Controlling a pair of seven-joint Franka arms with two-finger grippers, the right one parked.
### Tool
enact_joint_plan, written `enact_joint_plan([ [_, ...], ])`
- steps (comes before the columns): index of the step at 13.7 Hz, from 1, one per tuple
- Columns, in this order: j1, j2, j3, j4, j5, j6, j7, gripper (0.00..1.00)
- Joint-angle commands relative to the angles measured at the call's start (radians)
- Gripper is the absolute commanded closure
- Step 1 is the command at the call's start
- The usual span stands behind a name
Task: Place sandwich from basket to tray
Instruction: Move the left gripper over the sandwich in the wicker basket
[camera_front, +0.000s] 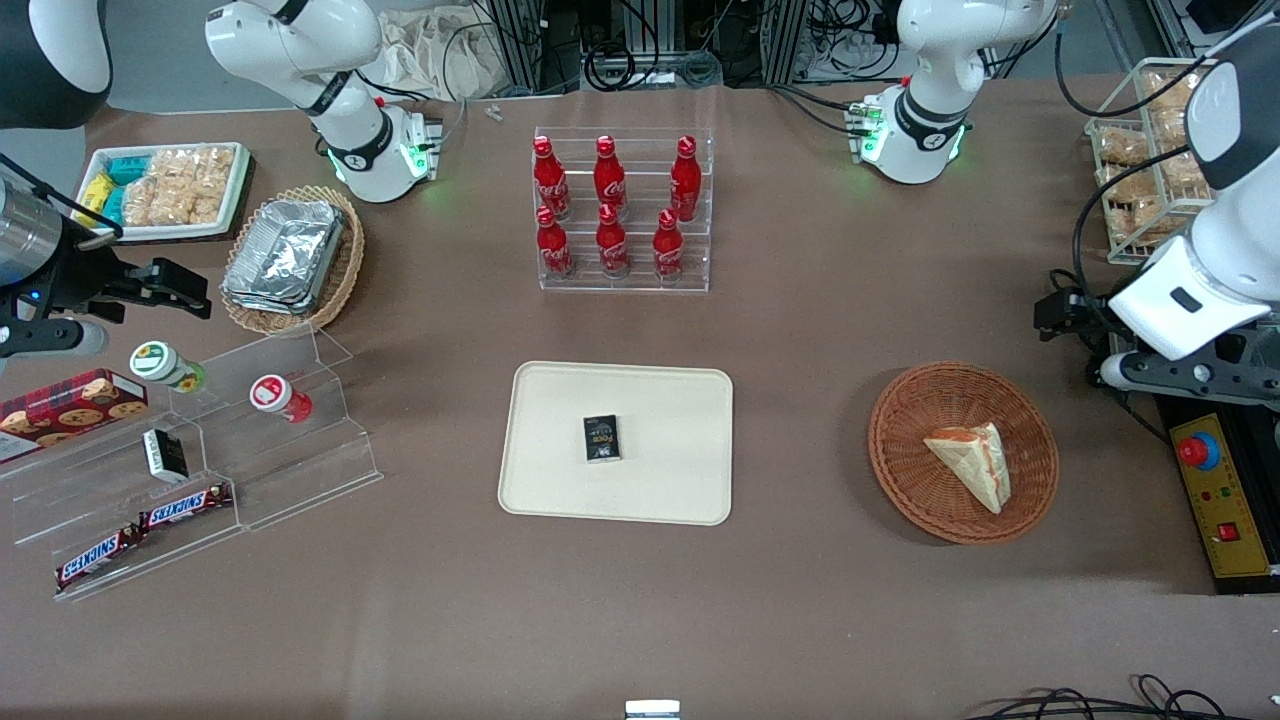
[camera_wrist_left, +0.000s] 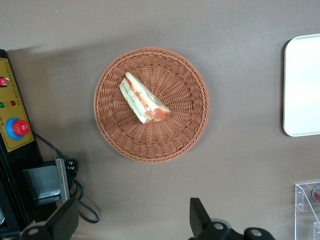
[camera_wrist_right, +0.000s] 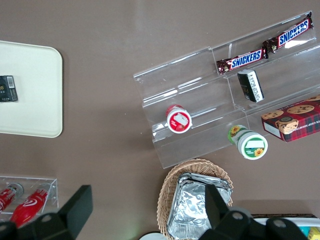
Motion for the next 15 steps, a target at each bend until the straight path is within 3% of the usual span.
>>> enact_joint_plan([
  [1,-0.015,0.038,-0.008,0.044,-0.026,-0.012,-0.004,0.0],
  [5,-0.004,0.084,-0.004,0.045,-0.047,-0.01,-0.028,0.0],
  [7,0.003,0.098,0.001,-0.011,-0.049,0.017,-0.176,0.0],
  [12,0.019,0.133,0.063,-0.317,-0.041,0.546,-0.379,0.0],
  [15,0.019,0.231,0.067,-0.328,-0.038,0.68,-0.6,0.0],
])
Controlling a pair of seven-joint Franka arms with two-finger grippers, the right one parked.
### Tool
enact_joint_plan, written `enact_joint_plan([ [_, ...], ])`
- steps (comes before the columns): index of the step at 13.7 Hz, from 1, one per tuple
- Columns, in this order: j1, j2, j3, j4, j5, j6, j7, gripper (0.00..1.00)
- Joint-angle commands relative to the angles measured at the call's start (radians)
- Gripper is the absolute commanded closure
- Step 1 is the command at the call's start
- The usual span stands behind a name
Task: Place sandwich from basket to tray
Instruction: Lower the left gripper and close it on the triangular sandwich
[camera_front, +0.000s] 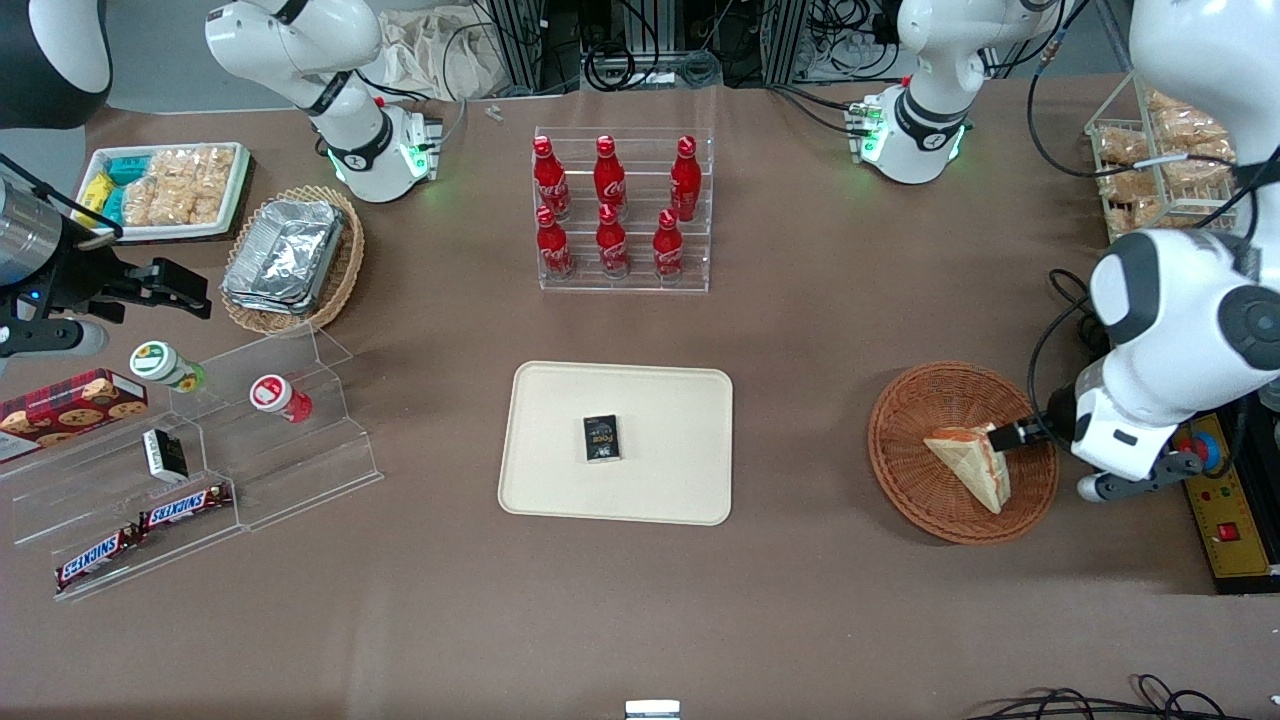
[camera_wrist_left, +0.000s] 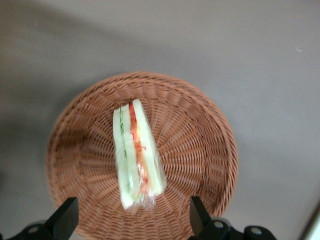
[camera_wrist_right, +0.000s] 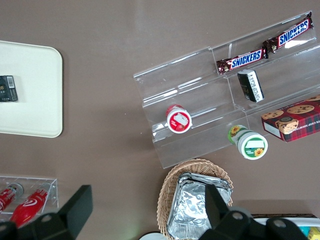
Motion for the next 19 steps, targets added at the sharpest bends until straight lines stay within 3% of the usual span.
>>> enact_joint_plan([
  [1,0.002,0.047,-0.005,-0.001,-0.004,0.06,-0.141,0.0],
  [15,-0.016,0.139,0.032,-0.103,0.049,0.232,-0.222,0.02],
  [16,-0.019,0.15,0.029,-0.09,0.049,0.235,-0.225,0.18],
  [18,-0.045,0.15,0.031,-0.08,0.049,0.234,-0.247,0.91],
  [19,-0.047,0.144,0.031,-0.08,0.05,0.234,-0.26,1.0],
])
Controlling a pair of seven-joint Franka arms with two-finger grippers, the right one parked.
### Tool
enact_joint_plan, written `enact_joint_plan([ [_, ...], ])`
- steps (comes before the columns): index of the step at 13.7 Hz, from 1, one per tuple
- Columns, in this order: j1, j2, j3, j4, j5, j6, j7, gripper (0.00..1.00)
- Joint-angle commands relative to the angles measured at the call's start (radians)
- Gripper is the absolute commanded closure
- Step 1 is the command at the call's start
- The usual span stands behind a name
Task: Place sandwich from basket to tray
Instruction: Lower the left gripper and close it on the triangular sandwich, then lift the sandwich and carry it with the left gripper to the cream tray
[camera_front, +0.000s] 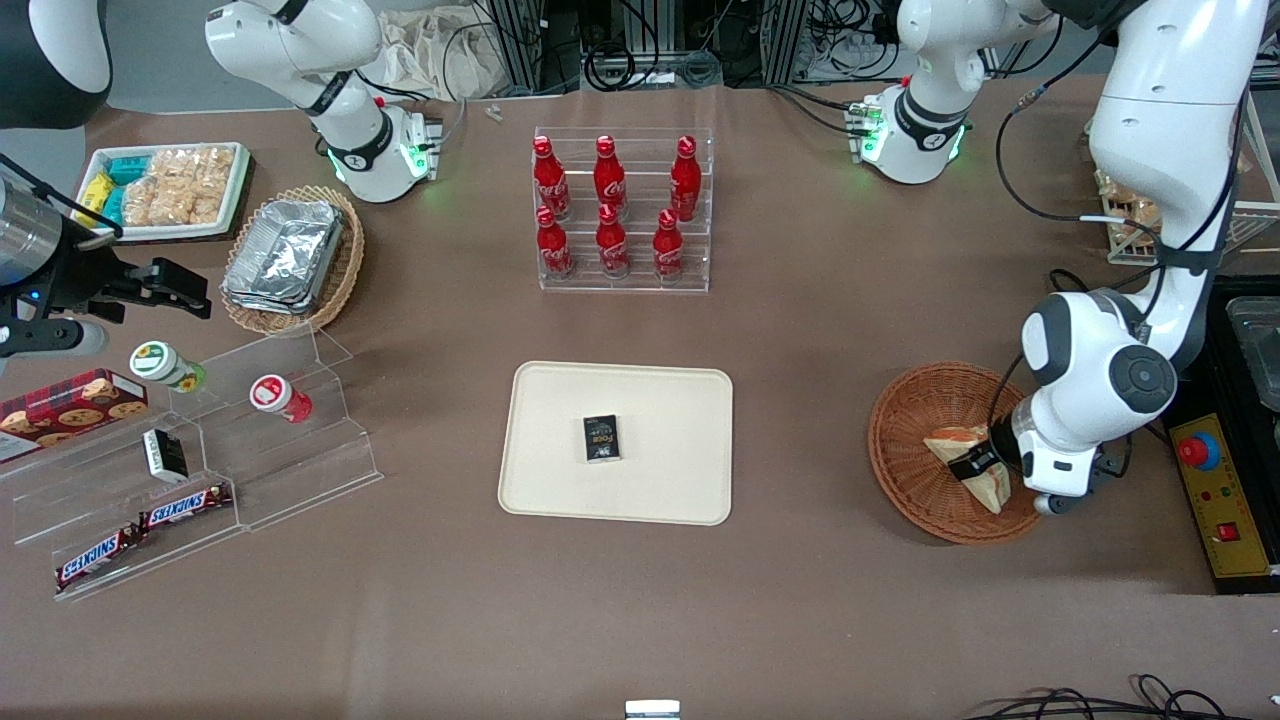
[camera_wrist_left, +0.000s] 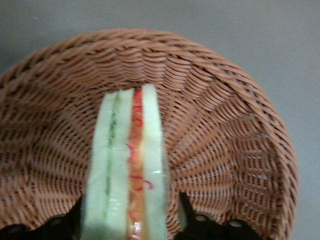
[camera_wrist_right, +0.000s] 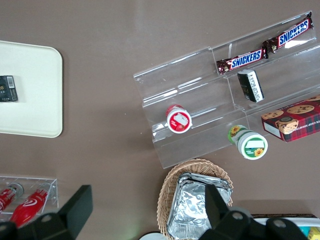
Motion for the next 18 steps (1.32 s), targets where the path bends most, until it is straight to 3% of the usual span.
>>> enact_joint_plan([
  [1,-0.013,-0.013,0.002,0.012,0.031,0.007,-0.055,1.0],
  [3,-0.004,-0.068,0.002,0.015,0.032,-0.039,-0.039,1.0],
  [5,-0.019,-0.115,-0.007,0.077,0.063,-0.202,-0.003,1.0],
  [7,-0.062,-0.137,-0.013,0.203,0.121,-0.412,0.037,1.0],
  [9,-0.102,-0.122,-0.041,0.402,0.118,-0.656,0.108,1.0],
  [11,-0.148,-0.106,-0.087,0.51,0.121,-0.778,0.117,1.0],
  [13,-0.212,-0.102,-0.136,0.518,0.115,-0.769,0.103,1.0],
  [18,-0.438,0.117,-0.148,0.587,0.118,-0.498,0.068,1.0],
])
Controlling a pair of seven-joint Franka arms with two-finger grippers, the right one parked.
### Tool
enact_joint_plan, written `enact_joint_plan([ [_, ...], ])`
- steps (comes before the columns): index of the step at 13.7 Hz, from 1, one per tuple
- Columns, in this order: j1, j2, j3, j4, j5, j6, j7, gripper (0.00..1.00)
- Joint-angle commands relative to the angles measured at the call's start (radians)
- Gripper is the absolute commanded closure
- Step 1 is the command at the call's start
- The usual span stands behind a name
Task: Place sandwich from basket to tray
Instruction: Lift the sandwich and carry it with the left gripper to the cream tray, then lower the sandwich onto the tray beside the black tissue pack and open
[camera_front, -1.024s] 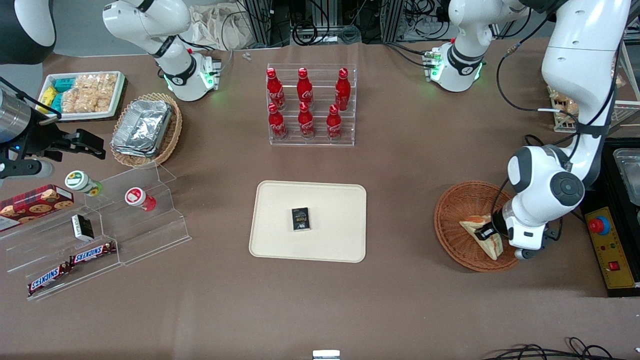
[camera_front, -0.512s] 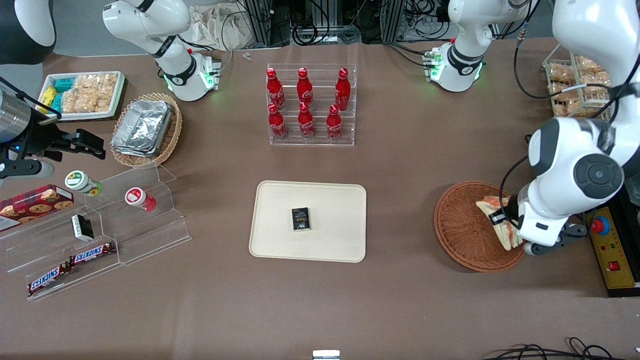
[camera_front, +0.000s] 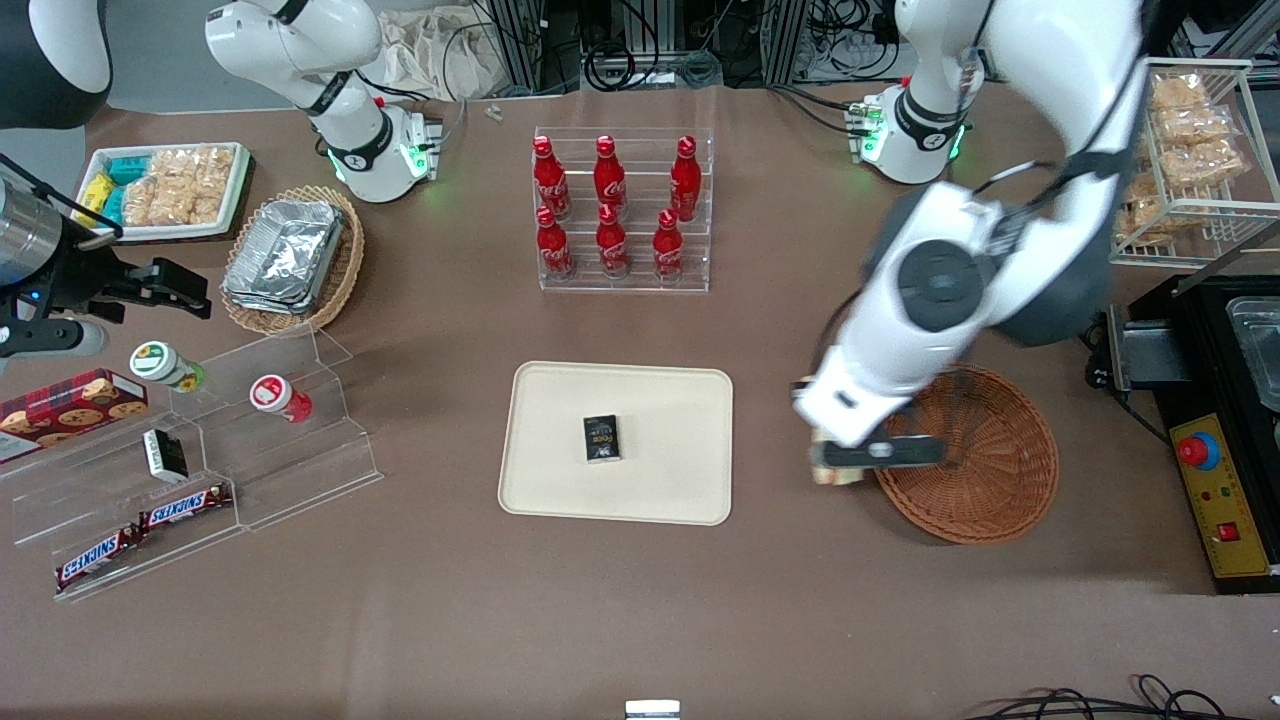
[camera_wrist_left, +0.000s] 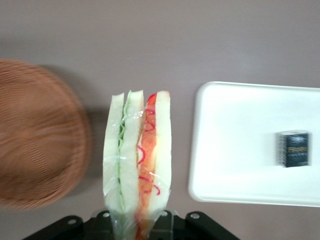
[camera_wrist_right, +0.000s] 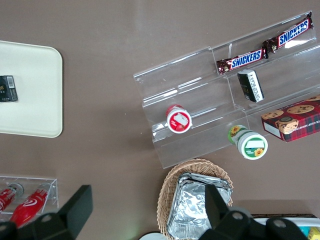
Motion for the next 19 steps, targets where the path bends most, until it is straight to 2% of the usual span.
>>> enact_joint_plan([
  [1,-0.085,0.151,0.008,0.081,0.022,0.071,-0.051,1.0],
  [5,-0.161,0.272,0.01,0.078,0.07,0.17,-0.054,1.0],
  [8,-0.171,0.332,0.013,0.08,0.078,0.235,-0.048,1.0],
  [9,-0.173,0.35,0.013,0.078,0.078,0.252,-0.054,0.91],
  [11,-0.175,0.352,0.012,0.074,0.076,0.252,-0.06,0.56],
  [12,-0.175,0.357,0.012,0.074,0.076,0.254,-0.054,0.17],
  [13,-0.175,0.358,0.012,0.075,0.076,0.254,-0.054,0.01],
  [17,-0.17,0.294,0.013,0.08,0.081,0.237,-0.063,0.0],
  [19,-0.152,0.219,0.019,0.081,0.076,0.159,-0.063,0.0],
])
